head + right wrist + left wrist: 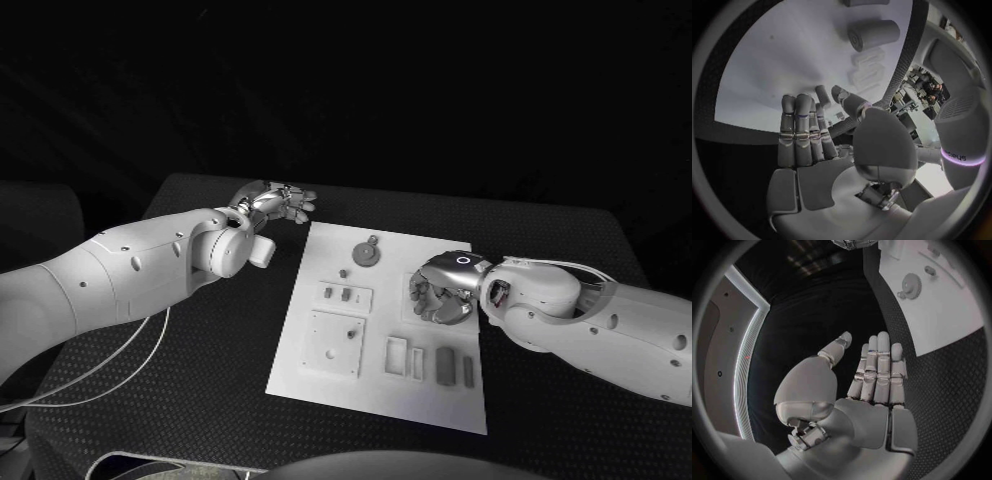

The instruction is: Assemble the parts on the task board

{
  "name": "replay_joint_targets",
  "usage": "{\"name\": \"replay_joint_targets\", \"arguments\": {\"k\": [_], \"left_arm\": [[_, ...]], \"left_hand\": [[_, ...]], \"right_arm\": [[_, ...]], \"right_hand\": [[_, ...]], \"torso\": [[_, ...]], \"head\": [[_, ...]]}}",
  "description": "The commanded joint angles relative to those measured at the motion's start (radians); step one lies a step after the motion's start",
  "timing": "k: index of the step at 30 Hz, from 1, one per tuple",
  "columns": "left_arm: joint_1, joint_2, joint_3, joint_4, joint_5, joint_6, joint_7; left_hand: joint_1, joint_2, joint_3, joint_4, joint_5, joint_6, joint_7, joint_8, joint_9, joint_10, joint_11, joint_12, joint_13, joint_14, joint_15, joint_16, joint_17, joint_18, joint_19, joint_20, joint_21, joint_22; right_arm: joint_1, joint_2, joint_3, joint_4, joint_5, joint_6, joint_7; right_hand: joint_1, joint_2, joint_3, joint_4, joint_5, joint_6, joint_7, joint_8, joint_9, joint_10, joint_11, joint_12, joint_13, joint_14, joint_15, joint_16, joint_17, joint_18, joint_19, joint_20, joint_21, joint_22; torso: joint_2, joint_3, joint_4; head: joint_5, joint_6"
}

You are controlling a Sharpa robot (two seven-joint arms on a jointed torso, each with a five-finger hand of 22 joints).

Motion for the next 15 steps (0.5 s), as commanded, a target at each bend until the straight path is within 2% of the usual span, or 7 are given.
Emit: {"name": "replay_joint_targets", "arguments": {"k": [1, 6, 8, 13, 15], "left_arm": [[0.001, 0.001, 0.001, 0.001, 0.004, 0.018, 0.007], [0.001, 0.001, 0.001, 0.0, 0.004, 0.021, 0.006], [0.001, 0.001, 0.001, 0.0, 0.004, 0.021, 0.006], [0.001, 0.001, 0.0, 0.0, 0.004, 0.024, 0.005], [0.001, 0.001, 0.0, -0.001, 0.004, 0.024, 0.004]], "left_hand": [[0.006, -0.004, -0.001, -0.001, -0.001, -0.003, 0.003, 0.004, -0.002, -0.004, 0.006, -0.005, -0.001, 0.0, 0.004, -0.006, 0.002, 0.01, 0.003, 0.003, -0.006, 0.001], [0.006, -0.003, -0.001, -0.001, -0.001, -0.003, 0.003, 0.004, -0.002, -0.004, 0.006, -0.005, -0.001, 0.0, 0.004, -0.007, 0.002, 0.01, 0.003, 0.003, -0.006, 0.001], [0.005, -0.003, -0.001, 0.0, -0.001, -0.003, 0.003, 0.004, -0.002, -0.004, 0.006, -0.005, -0.001, 0.0, 0.004, -0.007, 0.002, 0.01, 0.003, 0.003, -0.006, 0.001], [0.004, -0.003, -0.001, 0.0, -0.001, -0.003, 0.003, 0.004, -0.002, -0.004, 0.006, -0.005, -0.001, 0.0, 0.005, -0.008, 0.003, 0.01, 0.003, 0.003, -0.006, 0.002], [0.004, -0.003, -0.001, 0.0, -0.001, -0.003, 0.003, 0.004, -0.002, -0.004, 0.006, -0.005, -0.001, 0.0, 0.005, -0.008, 0.003, 0.01, 0.003, 0.003, -0.006, 0.002]], "right_arm": [[-0.002, 0.002, 0.0, 0.0, -0.026, -0.015, 0.003], [-0.006, 0.007, 0.0, -0.001, -0.023, -0.019, 0.004], [-0.007, 0.009, 0.0, -0.001, -0.024, -0.019, 0.003], [-0.007, 0.01, 0.0, -0.003, -0.024, -0.018, -0.001], [-0.007, 0.01, -0.001, -0.004, -0.025, -0.02, -0.003]], "right_hand": [[0.012, 0.002, 0.022, 0.009, -0.002, 0.013, -0.001, 0.007, 0.003, 0.014, -0.003, 0.009, 0.002, -0.001, -0.01, 0.008, -0.001, 0.022, 0.008, 0.0, 0.006, 0.004], [0.02, 0.017, 0.057, 0.029, -0.002, 0.039, -0.011, 0.023, 0.012, 0.043, -0.013, 0.022, 0.01, 0.01, -0.02, 0.018, -0.001, 0.022, 0.022, -0.006, 0.014, 0.01], [0.01, 0.017, 0.066, 0.042, -0.002, 0.043, -0.013, 0.025, 0.014, 0.047, -0.015, 0.023, 0.012, 0.011, -0.022, 0.02, -0.001, 0.022, 0.023, -0.006, 0.016, 0.012], [0.007, 0.008, 0.071, 0.044, -0.002, 0.042, -0.013, 0.025, 0.014, 0.047, -0.016, 0.022, 0.012, 0.011, -0.022, 0.021, -0.001, 0.022, 0.024, -0.008, 0.016, 0.014], [0.004, 0.013, 0.075, 0.048, -0.002, 0.044, -0.013, 0.025, 0.015, 0.049, -0.016, 0.022, 0.013, 0.011, -0.023, 0.022, -0.002, 0.022, 0.024, -0.008, 0.017, 0.014]], "torso": [[0.0, 0.0003, -0.0007], [0.0, 0.0009, -0.0009], [0.0, 0.0009, -0.0009], [0.0, 0.0004, 0.0005], [0.0, 0.0001, 0.0001]], "head": [[0.0, -0.001], [0.003, -0.002], [0.003, -0.002], [0.003, -0.005], [0.003, -0.006]]}}
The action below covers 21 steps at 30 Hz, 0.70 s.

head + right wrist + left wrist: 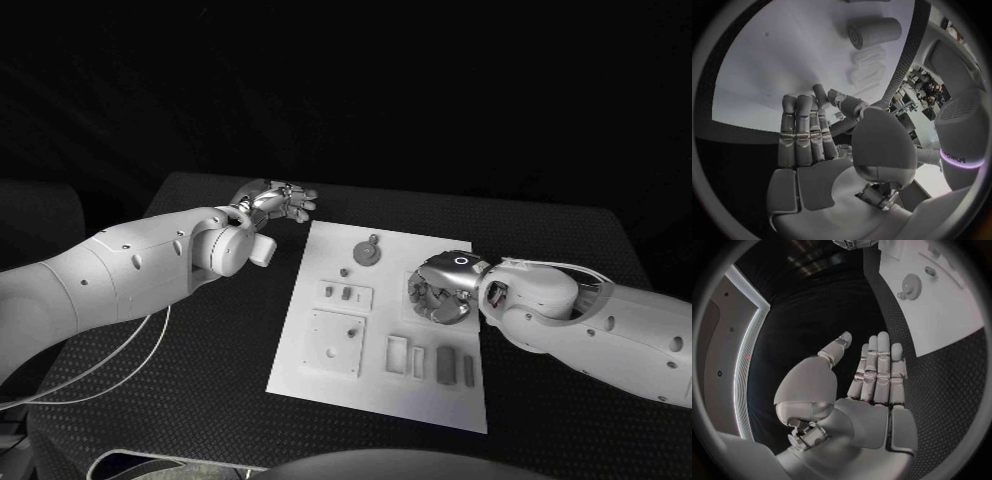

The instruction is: Assemble the parts on the task board

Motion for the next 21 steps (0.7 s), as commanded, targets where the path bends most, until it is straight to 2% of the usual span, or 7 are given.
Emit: {"name": "replay_joint_targets", "arguments": {"k": [1, 4, 5, 7, 11, 15, 21], "left_arm": [[0.001, 0.001, 0.0, 0.001, 0.004, 0.018, 0.005], [0.001, 0.001, 0.0, 0.001, 0.004, 0.018, 0.005], [0.001, 0.001, 0.0, 0.001, 0.004, 0.019, 0.005], [0.001, 0.001, 0.0, 0.001, 0.004, 0.018, 0.005], [0.0, 0.003, 0.0, -0.001, 0.004, 0.018, 0.006], [0.0, 0.003, 0.0, -0.001, 0.004, 0.018, 0.006], [0.0, 0.002, 0.0, -0.002, 0.004, 0.017, 0.006]], "left_hand": [[0.004, -0.003, -0.001, 0.0, -0.001, -0.003, 0.003, 0.004, -0.001, -0.004, 0.006, -0.005, -0.002, 0.0, 0.005, -0.004, 0.001, 0.01, 0.003, 0.003, -0.006, 0.001], [0.004, -0.003, -0.002, 0.0, -0.001, -0.003, 0.003, 0.004, -0.001, -0.004, 0.006, -0.005, -0.002, 0.0, 0.005, -0.005, 0.002, 0.01, 0.003, 0.003, -0.007, 0.001], [0.004, -0.003, -0.002, 0.0, -0.001, -0.003, 0.003, 0.004, -0.001, -0.004, 0.006, -0.005, -0.002, 0.0, 0.005, -0.005, 0.002, 0.01, 0.003, 0.003, -0.007, 0.001], [0.004, -0.003, -0.002, 0.001, -0.001, -0.003, 0.003, 0.004, -0.001, -0.004, 0.006, -0.006, -0.002, 0.0, 0.005, -0.005, 0.002, 0.01, 0.003, 0.003, -0.007, 0.001], [0.004, -0.003, -0.002, 0.001, -0.001, -0.004, 0.003, 0.004, -0.001, -0.004, 0.006, -0.006, -0.002, 0.0, 0.005, -0.005, 0.002, 0.01, 0.003, 0.003, -0.007, 0.001], [0.004, -0.003, -0.002, 0.001, -0.001, -0.004, 0.003, 0.004, -0.001, -0.004, 0.006, -0.006, -0.002, 0.0, 0.005, -0.005, 0.002, 0.01, 0.003, 0.003, -0.007, 0.002], [0.004, -0.002, -0.002, 0.001, -0.001, -0.004, 0.003, 0.004, -0.001, -0.005, 0.006, -0.006, -0.002, 0.0, 0.005, -0.005, 0.003, 0.01, 0.003, 0.003, -0.007, 0.002]], "right_arm": [[-0.001, 0.001, -0.001, -0.001, -0.015, -0.006, -0.004], [-0.001, 0.002, -0.001, 0.0, -0.03, -0.023, -0.009], [-0.001, 0.003, -0.001, 0.003, -0.041, -0.041, -0.017], [-0.003, 0.002, -0.001, 0.007, -0.047, -0.061, -0.026], [-0.004, 0.0, -0.001, 0.016, -0.056, -0.074, -0.03], [-0.004, -0.001, -0.001, 0.022, -0.06, -0.081, -0.03], [-0.004, -0.009, 0.001, 0.039, -0.059, -0.089, -0.03]], "right_hand": [[-0.008, 0.005, 0.005, 0.004, -0.002, 0.007, -0.001, 0.003, 0.001, 0.007, -0.002, 0.002, 0.002, 0.001, -0.006, 0.005, -0.002, 0.022, 0.008, -0.003, 0.005, 0.002], [0.01, 0.023, 0.023, -0.002, -0.002, 0.015, -0.005, 0.008, 0.004, 0.015, -0.006, 0.006, 0.004, 0.002, -0.009, 0.007, -0.002, 0.022, 0.01, -0.006, 0.006, 0.003], [0.03, 0.036, 0.042, -0.012, -0.002, 0.025, -0.01, 0.014, 0.008, 0.026, -0.01, 0.011, 0.008, 0.003, -0.013, 0.008, -0.002, 0.022, 0.012, -0.009, 0.007, 0.004], [0.054, 0.046, 0.079, -0.023, -0.002, 0.047, -0.017, 0.026, 0.014, 0.048, -0.019, 0.022, 0.015, 0.015, -0.021, 0.018, 0.001, 0.022, 0.025, -0.013, 0.015, 0.008], [0.052, 0.044, 0.111, -0.032, -0.002, 0.062, -0.024, 0.033, 0.023, 0.066, -0.026, 0.029, 0.024, 0.029, -0.029, 0.031, 0.007, 0.022, 0.042, -0.02, 0.03, 0.016], [0.052, 0.043, 0.113, -0.032, -0.002, 0.063, -0.024, 0.034, 0.024, 0.066, -0.026, 0.029, 0.025, 0.029, -0.029, 0.032, 0.008, 0.022, 0.043, -0.021, 0.03, 0.017], [0.054, 0.043, 0.117, -0.035, -0.002, 0.072, -0.028, 0.039, 0.029, 0.077, -0.031, 0.034, 0.03, 0.036, -0.033, 0.038, 0.011, 0.022, 0.052, -0.025, 0.039, 0.02]], "torso": [[0.0, -0.0007, 0.0005], [0.0, -0.0009, -0.0001], [0.0, -0.0009, -0.0002], [0.0, -0.0002, -0.0002], [-0.001, -0.0004, 0.0012], [-0.001, -0.0011, 0.0015], [0.0, 0.0003, 0.0003]], "head": [[0.0, -0.002], [0.0, -0.002], [0.001, -0.002], [0.001, -0.003], [-0.001, -0.003], [0.001, -0.003], [0.005, -0.004]]}}
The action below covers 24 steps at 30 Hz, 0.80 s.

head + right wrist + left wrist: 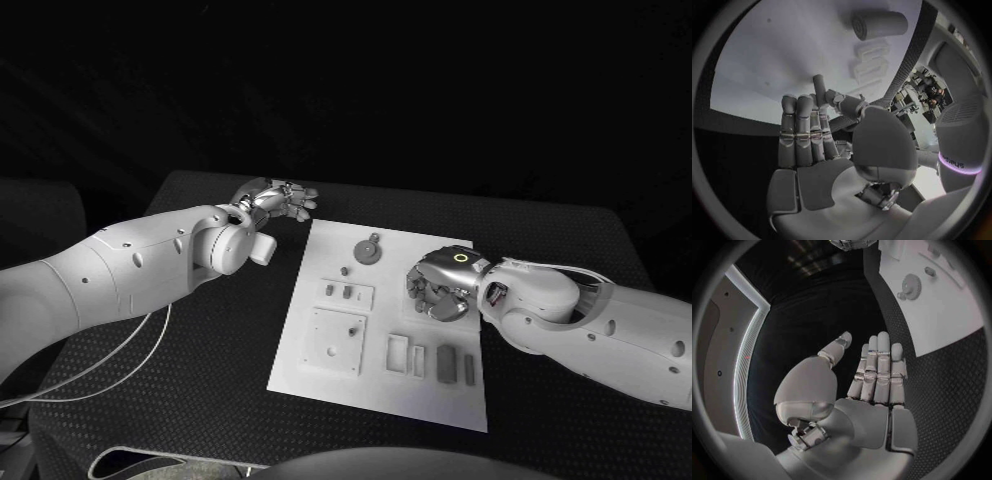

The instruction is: Assemble the parts on the task board

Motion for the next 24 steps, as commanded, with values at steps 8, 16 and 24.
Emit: {"name": "replay_joint_targets", "arguments": {"k": [8, 16, 24], "left_arm": [[0.001, 0.001, 0.0, 0.001, 0.004, 0.012, 0.006], [0.001, 0.001, 0.0, -0.002, 0.004, 0.011, 0.006], [0.001, 0.005, 0.0, -0.004, 0.004, 0.01, 0.007]], "left_hand": [[0.003, -0.002, -0.002, 0.001, -0.001, -0.004, 0.003, 0.004, -0.002, -0.002, 0.003, -0.006, -0.001, 0.0, 0.005, -0.006, 0.002, 0.01, 0.003, 0.003, -0.007, 0.001], [0.003, -0.002, -0.002, 0.002, -0.001, -0.004, 0.003, 0.004, -0.002, -0.002, 0.003, -0.006, -0.002, 0.0, 0.005, -0.006, 0.003, 0.01, 0.004, 0.003, -0.007, 0.002], [0.003, -0.002, -0.002, 0.002, -0.001, -0.004, 0.003, 0.005, -0.002, -0.002, 0.003, -0.006, -0.002, 0.001, 0.005, -0.007, 0.004, 0.01, 0.004, 0.003, -0.008, 0.002]], "right_arm": [[0.031, -0.033, 0.033, 0.065, 0.094, -0.014, 0.003], [0.05, -0.023, 0.04, 0.12, 0.115, -0.035, 0.013], [0.047, 0.072, 0.036, 0.116, 0.101, -0.081, 0.033]], "right_hand": [[0.012, 0.009, 0.004, 0.004, 0.006, 0.008, -0.002, 0.005, 0.006, 0.016, -0.003, 0.007, 0.028, 0.005, -0.004, 0.008, 0.004, 0.032, 0.015, -0.004, 0.01, 0.019], [0.011, 0.008, 0.003, 0.004, 0.006, 0.008, -0.002, 0.006, 0.007, 0.017, -0.004, 0.007, 0.029, 0.005, -0.004, 0.009, 0.005, 0.032, 0.016, -0.005, 0.011, 0.019], [0.011, 0.009, 0.003, 0.005, 0.006, 0.008, -0.002, 0.005, 0.008, 0.017, -0.004, 0.007, 0.03, 0.004, -0.005, 0.009, 0.005, 0.032, 0.016, -0.006, 0.012, 0.019]], "torso": [[0.0, -0.0005, -0.0006], [0.0, -0.001, -0.0007], [0.001, 0.0, -0.0013]], "head": [[0.01, -0.001], [0.021, -0.003], [0.044, -0.005]]}}
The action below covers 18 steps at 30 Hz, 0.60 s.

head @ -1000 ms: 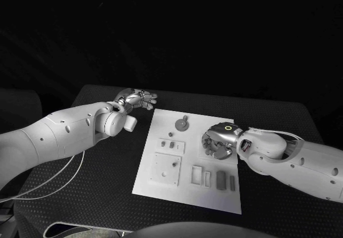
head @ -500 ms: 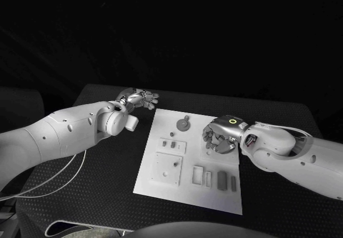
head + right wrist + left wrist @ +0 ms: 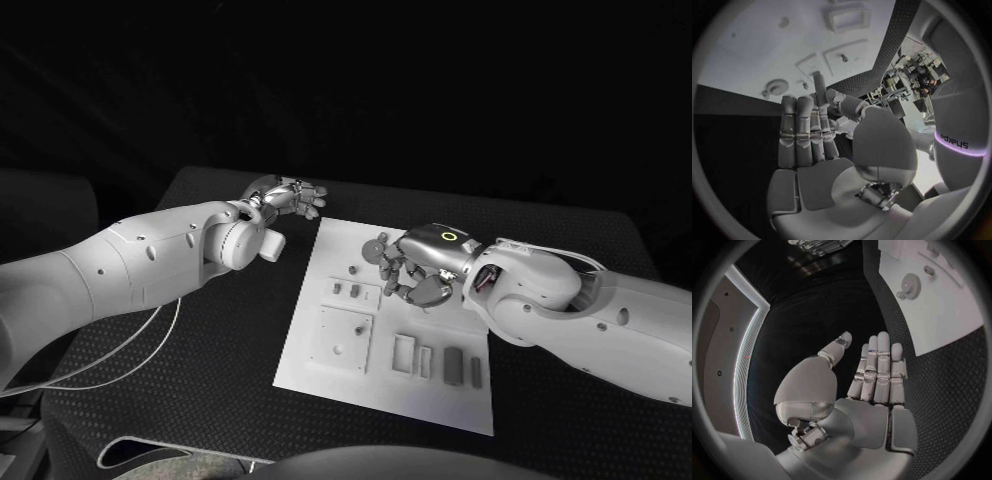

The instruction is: Assemble the parts on the task board

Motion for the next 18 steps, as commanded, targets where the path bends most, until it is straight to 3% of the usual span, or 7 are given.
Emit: {"name": "replay_joint_targets", "arguments": {"k": [1, 5, 9, 12, 18], "left_arm": [[0.001, 0.006, 0.001, 0.001, 0.004, 0.009, 0.007], [0.001, 0.011, 0.001, 0.001, 0.004, 0.011, 0.007], [0.001, 0.016, 0.001, 0.001, 0.004, 0.01, 0.007], [0.001, 0.018, 0.001, 0.001, 0.004, 0.009, 0.007], [0.001, 0.022, 0.001, 0.002, 0.004, 0.01, 0.007]], "left_hand": [[0.003, -0.002, -0.002, 0.002, -0.001, -0.004, 0.003, 0.005, -0.001, -0.002, 0.003, -0.006, -0.001, 0.001, 0.005, -0.007, 0.002, 0.01, 0.004, 0.003, -0.004, 0.001], [0.003, -0.002, -0.002, 0.002, -0.001, -0.004, 0.003, 0.005, -0.001, -0.002, 0.003, -0.007, -0.001, 0.001, 0.005, -0.007, 0.002, 0.01, 0.004, 0.003, -0.004, 0.002], [0.003, -0.002, -0.002, 0.002, -0.001, -0.004, 0.003, 0.005, -0.001, -0.002, 0.003, -0.007, -0.001, 0.001, 0.005, -0.008, 0.002, 0.01, 0.004, 0.003, -0.004, 0.002], [0.003, -0.002, -0.002, 0.002, -0.001, -0.005, 0.003, 0.005, -0.001, -0.002, 0.004, -0.007, -0.001, 0.001, 0.005, -0.008, 0.003, 0.01, 0.004, 0.003, -0.004, 0.002], [0.003, -0.002, -0.002, 0.002, -0.001, -0.005, 0.003, 0.005, -0.002, -0.002, 0.004, -0.007, -0.001, 0.001, 0.005, -0.008, 0.003, 0.01, 0.004, 0.003, -0.005, 0.002]], "right_arm": [[-0.003, 0.038, -0.007, -0.006, -0.003, -0.039, 0.025], [-0.009, 0.084, -0.021, -0.014, -0.016, -0.037, 0.03], [-0.035, 0.131, -0.027, -0.03, -0.047, -0.029, 0.031], [-0.051, 0.16, -0.038, -0.043, -0.063, -0.024, 0.03], [-0.078, 0.196, -0.06, -0.07, -0.092, -0.021, 0.03]], "right_hand": [[0.011, 0.009, 0.003, 0.005, 0.003, 0.004, 0.001, 0.006, 0.001, 0.008, -0.002, 0.004, 0.03, -0.001, -0.009, 0.004, 0.002, 0.042, 0.006, 0.001, 0.007, 0.02], [0.011, 0.01, 0.003, 0.005, 0.003, 0.004, 0.001, 0.005, 0.002, 0.008, -0.002, 0.004, 0.03, -0.002, -0.009, 0.004, 0.002, 0.042, 0.006, 0.001, 0.007, 0.019], [0.012, 0.011, 0.003, 0.004, 0.003, 0.003, 0.001, 0.005, 0.002, 0.007, -0.002, 0.003, 0.03, -0.002, -0.009, 0.004, 0.002, 0.042, 0.006, 0.0, 0.007, 0.019], [0.012, 0.011, 0.003, 0.004, 0.003, 0.003, 0.001, 0.005, 0.002, 0.007, -0.002, 0.003, 0.03, -0.002, -0.009, 0.004, 0.002, 0.042, 0.006, 0.0, 0.007, 0.019], [0.012, 0.012, 0.004, 0.003, 0.003, 0.003, 0.001, 0.005, 0.003, 0.007, -0.002, 0.002, 0.03, -0.002, -0.009, 0.004, 0.002, 0.042, 0.006, 0.0, 0.008, 0.019]], "torso": [[0.0, 0.0001, 0.0016], [0.0, -0.0006, 0.0022], [0.0, -0.0014, 0.0045], [-0.001, -0.0002, 0.0023], [0.0, -0.001, 0.0019]], "head": [[0.014, -0.003], [0.022, -0.005], [0.026, -0.004], [0.032, -0.004], [0.039, -0.01]]}}
